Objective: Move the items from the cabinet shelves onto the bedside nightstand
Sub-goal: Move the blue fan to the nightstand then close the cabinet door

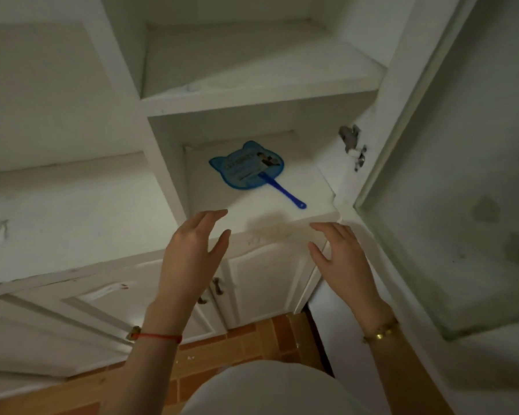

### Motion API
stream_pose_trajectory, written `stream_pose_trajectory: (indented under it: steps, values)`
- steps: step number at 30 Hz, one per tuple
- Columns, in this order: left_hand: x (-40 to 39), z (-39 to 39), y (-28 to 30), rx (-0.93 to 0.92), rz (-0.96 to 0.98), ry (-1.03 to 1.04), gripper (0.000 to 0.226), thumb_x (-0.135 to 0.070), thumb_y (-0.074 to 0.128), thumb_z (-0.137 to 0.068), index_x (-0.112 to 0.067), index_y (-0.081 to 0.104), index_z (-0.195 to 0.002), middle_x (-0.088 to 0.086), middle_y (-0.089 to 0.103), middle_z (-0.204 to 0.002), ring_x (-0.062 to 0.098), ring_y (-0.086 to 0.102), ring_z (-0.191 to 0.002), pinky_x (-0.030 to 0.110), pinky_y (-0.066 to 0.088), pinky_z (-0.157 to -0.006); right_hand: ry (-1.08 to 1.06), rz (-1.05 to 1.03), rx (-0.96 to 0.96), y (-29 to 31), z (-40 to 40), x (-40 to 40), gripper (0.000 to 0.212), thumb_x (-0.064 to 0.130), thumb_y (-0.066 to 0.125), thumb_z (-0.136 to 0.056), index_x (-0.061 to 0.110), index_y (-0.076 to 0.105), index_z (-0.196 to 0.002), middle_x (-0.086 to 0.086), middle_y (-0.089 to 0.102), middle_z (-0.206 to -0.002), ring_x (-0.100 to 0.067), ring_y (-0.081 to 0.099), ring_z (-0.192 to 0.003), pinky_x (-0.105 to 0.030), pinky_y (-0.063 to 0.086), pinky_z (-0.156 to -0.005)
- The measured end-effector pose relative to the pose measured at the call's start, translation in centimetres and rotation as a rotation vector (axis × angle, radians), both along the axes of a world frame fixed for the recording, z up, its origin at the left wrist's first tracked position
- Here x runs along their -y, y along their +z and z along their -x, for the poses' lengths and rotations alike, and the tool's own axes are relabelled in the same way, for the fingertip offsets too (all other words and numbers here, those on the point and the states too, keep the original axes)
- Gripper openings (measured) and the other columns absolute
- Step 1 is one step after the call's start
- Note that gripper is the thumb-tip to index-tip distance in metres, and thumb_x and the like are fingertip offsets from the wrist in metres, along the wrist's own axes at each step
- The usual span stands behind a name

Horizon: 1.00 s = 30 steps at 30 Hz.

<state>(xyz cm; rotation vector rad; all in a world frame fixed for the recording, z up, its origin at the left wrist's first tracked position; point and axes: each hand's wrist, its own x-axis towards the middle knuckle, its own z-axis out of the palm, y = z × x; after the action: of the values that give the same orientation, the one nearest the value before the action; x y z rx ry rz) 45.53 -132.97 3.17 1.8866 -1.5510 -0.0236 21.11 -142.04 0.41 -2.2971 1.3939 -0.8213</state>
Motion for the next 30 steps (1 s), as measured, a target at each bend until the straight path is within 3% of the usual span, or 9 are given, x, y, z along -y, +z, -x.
stream_pose_trajectory:
  steps: [6, 14, 23, 26, 30]
  values:
    - [5.4, -0.4, -1.0, 0.022, -0.046, 0.074, 0.035, -0.023, 0.065, -0.093, -0.018, 0.063, -0.127, 0.003, 0.067, -0.12, 0.025, 0.066, -0.101, 0.033, 0.053, -0.083, 0.014, 0.038, 0.005, -1.1, -3.2, 7.5, 0.03, 0.018, 0.064, -0.09, 0.012, 0.062, -0.12, -0.004, 0.063, -0.113, -0.018, 0.052, -0.105, -0.024, 0.043, -0.085]
    - [11.3, -2.7, -3.6, -0.004, -0.148, 0.145, 0.037, -0.022, 0.063, -0.094, -0.012, 0.062, -0.129, 0.01, 0.066, -0.124, 0.03, 0.063, -0.11, 0.039, 0.052, -0.091, -0.02, -0.032, -0.069, -3.3, -6.8, 13.4, 0.032, 0.017, 0.067, -0.089, 0.005, 0.063, -0.118, -0.012, 0.064, -0.111, -0.028, 0.053, -0.105, -0.044, 0.05, -0.087]
    - [13.8, -4.4, -5.6, -0.066, -0.237, 0.115, 0.04, -0.023, 0.06, -0.095, -0.01, 0.059, -0.134, 0.013, 0.063, -0.129, 0.031, 0.059, -0.117, 0.038, 0.047, -0.1, -0.025, -0.091, -0.073, -4.1, -8.1, 15.2, 0.014, 0.004, 0.063, -0.087, 0.002, 0.068, -0.1, -0.011, 0.059, -0.097, -0.024, 0.056, -0.092, -0.041, 0.053, -0.077]
    - [13.2, -4.1, -5.9, -0.063, -0.211, 0.121, 0.038, -0.021, 0.062, -0.094, -0.01, 0.061, -0.13, 0.013, 0.065, -0.125, 0.031, 0.062, -0.112, 0.037, 0.049, -0.095, -0.047, -0.143, 0.006, -4.4, -7.6, 14.3, 0.013, -0.001, 0.062, -0.085, 0.002, 0.064, -0.097, -0.01, 0.056, -0.098, -0.021, 0.057, -0.083, -0.034, 0.053, -0.073]
    - [11.5, -3.0, -6.3, -0.029, -0.166, 0.112, 0.033, -0.017, 0.065, -0.091, -0.008, 0.066, -0.123, 0.014, 0.069, -0.114, 0.032, 0.065, -0.1, 0.038, 0.053, -0.084, -0.114, -0.215, 0.147, -5.0, -5.9, 11.9, 0.018, 0.0, 0.062, -0.086, 0.005, 0.06, -0.103, -0.006, 0.053, -0.101, -0.006, 0.051, -0.075, -0.008, 0.042, -0.064]
